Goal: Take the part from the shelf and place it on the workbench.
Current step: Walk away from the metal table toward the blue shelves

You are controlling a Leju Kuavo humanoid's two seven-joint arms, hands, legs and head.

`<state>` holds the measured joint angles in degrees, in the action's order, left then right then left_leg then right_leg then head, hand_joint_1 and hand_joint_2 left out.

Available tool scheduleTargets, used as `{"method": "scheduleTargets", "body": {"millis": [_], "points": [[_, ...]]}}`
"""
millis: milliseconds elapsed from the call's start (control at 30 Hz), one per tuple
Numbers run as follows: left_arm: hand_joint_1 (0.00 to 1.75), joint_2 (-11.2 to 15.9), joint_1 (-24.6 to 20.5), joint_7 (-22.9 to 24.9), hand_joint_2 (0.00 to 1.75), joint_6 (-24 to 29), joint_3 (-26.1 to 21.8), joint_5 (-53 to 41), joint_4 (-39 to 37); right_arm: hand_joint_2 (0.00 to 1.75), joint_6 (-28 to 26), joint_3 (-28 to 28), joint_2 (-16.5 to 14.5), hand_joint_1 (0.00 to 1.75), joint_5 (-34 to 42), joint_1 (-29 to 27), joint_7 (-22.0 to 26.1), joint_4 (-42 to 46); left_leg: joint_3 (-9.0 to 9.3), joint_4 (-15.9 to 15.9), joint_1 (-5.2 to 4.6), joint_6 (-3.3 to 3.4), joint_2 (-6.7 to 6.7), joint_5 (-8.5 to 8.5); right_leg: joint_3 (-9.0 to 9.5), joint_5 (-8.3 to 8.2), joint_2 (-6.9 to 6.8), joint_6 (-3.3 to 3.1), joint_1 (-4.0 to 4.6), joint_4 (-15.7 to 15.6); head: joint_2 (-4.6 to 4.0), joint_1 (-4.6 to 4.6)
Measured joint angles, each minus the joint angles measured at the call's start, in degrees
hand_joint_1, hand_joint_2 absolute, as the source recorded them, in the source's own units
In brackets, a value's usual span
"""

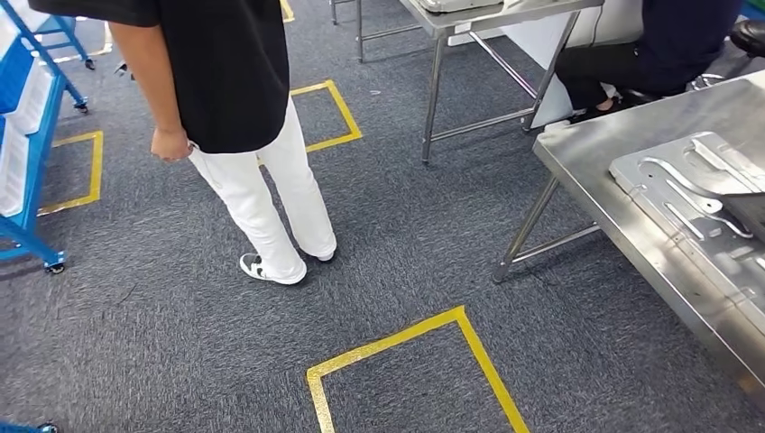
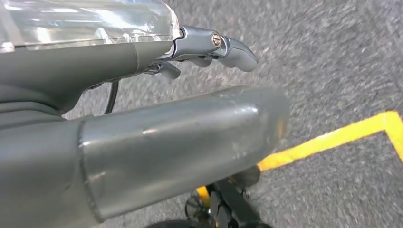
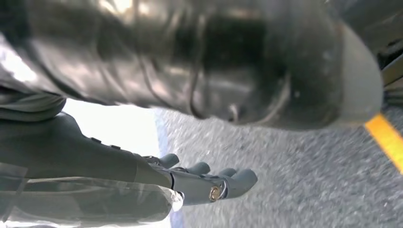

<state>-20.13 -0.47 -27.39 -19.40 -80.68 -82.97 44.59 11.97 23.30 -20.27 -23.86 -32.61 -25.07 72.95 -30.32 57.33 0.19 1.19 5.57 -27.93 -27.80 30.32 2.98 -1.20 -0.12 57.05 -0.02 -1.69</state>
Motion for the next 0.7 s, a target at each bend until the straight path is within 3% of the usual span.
{"method": "scheduleTargets", "body": {"millis": [67,167,200,233,267,367,433,500,533,600,633,700], "points": [[0.00,0.00,0.09,-0.01,0.00,-0.02,-0.13,-0.01,0.12,0.00,0.10,0.00,-0.02,0.00,-0.14,0.06,0.00,-0.06,-0.95,1.97,-0.05,-0.47,-1.37,-1.36,0.31,-0.49,-1.44,-0.46,-0.31,-0.93,0.01,-0.04],[0.00,0.02,0.02,0.00,0.00,-0.05,-0.19,-0.01,0.26,0.00,0.05,0.00,-0.03,0.00,-0.27,0.05,0.00,-0.26,-5.64,11.79,0.20,-1.32,-4.37,-6.67,0.41,-0.64,-3.96,-0.83,-0.29,-1.33,0.01,-0.13],[0.00,0.06,0.05,0.00,0.00,-0.09,-0.25,0.00,0.27,0.00,-0.07,-0.02,-0.03,0.00,-0.36,0.09,0.00,-0.36,-7.00,14.64,0.40,-1.63,-4.72,-7.61,0.39,-0.56,-4.82,-0.81,-0.25,-1.27,0.01,-0.13],[0.00,0.13,0.11,0.00,0.00,-0.14,-0.33,0.00,0.28,0.00,-0.29,-0.09,-0.03,0.00,-0.44,0.16,0.00,-0.49,-7.46,15.67,0.61,-1.89,-4.98,-7.46,0.41,-0.45,-5.64,-0.74,-0.25,-1.21,0.01,-0.13],[0.00,0.23,0.21,0.00,0.00,-0.21,-0.44,0.01,0.33,0.00,-0.60,-0.24,-0.03,0.00,-0.51,0.25,0.00,-0.62,-6.77,14.40,0.82,-2.12,-5.31,-6.22,0.44,-0.32,-6.38,-0.61,-0.31,-1.09,0.02,-0.13],[0.00,0.72,0.30,0.05,0.00,-0.50,-0.87,0.09,0.48,0.00,-2.08,-1.23,-0.08,0.00,-0.65,0.64,0.01,-1.22,-1.22,3.39,1.04,-2.29,-8.19,-1.28,0.59,0.40,-8.22,0.17,-0.41,-0.33,0.01,-0.11],[0.00,1.19,0.23,0.25,0.00,-0.67,-1.03,0.18,0.51,0.00,-3.16,-2.07,-0.10,0.00,-0.93,1.21,0.20,-1.90,-0.03,0.46,0.75,-1.66,-9.14,-0.64,0.69,0.74,-9.08,0.86,-0.24,0.02,0.00,-0.08],[0.00,2.05,0.26,0.81,0.00,-0.57,-1.13,0.39,0.34,0.00,-4.48,-2.96,-0.10,0.00,-1.67,2.46,0.87,-3.28,-0.27,0.43,0.65,-0.86,-8.11,-0.38,0.82,0.81,-9.72,1.42,-0.17,-0.01,0.01,-0.07],[0.00,2.57,0.24,1.12,0.00,-0.41,-1.16,0.51,0.12,0.00,-5.16,-3.34,-0.10,0.00,-2.12,3.20,1.32,-4.30,-0.27,0.22,0.73,-0.49,-7.65,-0.17,0.76,1.17,-9.19,1.71,-0.28,0.30,0.01,-0.07],[0.00,3.53,0.05,1.54,0.00,0.04,-1.19,0.67,-0.45,0.00,-6.11,-3.79,-0.10,0.00,-2.80,4.55,2.22,-6.53,-0.35,-0.22,0.92,0.35,-6.58,0.41,-0.67,3.80,-6.48,2.13,-0.54,3.79,0.02,-0.06],[0.00,3.95,-0.11,1.67,0.00,0.31,-1.19,0.68,-0.78,0.00,-6.37,-3.90,-0.09,0.00,-3.13,5.09,2.63,-7.63,-0.54,-0.25,0.83,0.63,-6.02,0.59,-2.19,5.82,-4.85,2.19,-0.63,7.20,0.02,-0.05],[0.00,4.78,-0.33,1.90,0.00,1.03,-1.20,0.63,-1.66,0.00,-6.75,-3.92,-0.08,0.00,-3.83,6.23,3.71,-9.92,-0.90,-0.21,0.60,0.96,-4.66,0.81,-5.67,8.84,-3.48,2.13,-0.65,14.38,0.02,-0.06]]}}
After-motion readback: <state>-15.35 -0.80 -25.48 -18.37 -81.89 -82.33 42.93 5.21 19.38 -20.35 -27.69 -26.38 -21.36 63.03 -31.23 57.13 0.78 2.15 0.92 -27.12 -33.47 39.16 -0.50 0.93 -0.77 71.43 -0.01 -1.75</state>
